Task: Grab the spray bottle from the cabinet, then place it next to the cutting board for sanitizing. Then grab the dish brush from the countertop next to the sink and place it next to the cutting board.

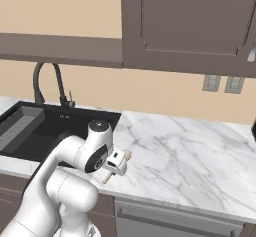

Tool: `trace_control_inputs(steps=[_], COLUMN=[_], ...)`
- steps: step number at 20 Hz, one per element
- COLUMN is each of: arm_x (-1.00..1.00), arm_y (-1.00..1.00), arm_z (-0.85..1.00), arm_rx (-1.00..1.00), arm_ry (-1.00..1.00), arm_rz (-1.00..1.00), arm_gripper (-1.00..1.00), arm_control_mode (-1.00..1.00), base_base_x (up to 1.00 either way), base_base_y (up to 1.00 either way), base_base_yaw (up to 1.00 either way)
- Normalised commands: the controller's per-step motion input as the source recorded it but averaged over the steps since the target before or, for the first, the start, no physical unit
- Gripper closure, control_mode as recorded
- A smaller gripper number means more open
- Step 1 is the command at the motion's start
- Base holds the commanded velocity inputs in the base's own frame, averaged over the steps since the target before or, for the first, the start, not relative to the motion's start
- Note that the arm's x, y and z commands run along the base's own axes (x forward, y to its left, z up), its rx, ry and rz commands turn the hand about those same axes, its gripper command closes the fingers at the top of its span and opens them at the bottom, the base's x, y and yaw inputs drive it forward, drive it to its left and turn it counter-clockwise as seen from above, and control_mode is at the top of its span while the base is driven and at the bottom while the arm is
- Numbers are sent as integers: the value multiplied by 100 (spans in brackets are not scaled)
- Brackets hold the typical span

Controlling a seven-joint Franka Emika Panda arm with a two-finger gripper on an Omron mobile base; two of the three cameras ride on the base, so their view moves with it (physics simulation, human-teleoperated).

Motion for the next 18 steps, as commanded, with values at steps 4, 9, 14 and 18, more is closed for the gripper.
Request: trace_control_inputs(steps=[4, 9, 14, 18], arm_x=[42, 49, 36, 37], arm_y=[-3, -17, -1, 0], arm_z=[-30, -25, -24, -21], arm_rx=[-2, 0, 0, 0], arm_ry=[2, 13, 8, 0], arm_rz=[0, 0, 0, 0], arm_gripper=[-100, -100, -100, -100], arm_control_mode=[-100, -100, -100, -100], base_base_x=[0, 0, 0, 0], base_base_y=[0, 0, 0, 0], base_base_yaw=[0, 0, 0, 0])
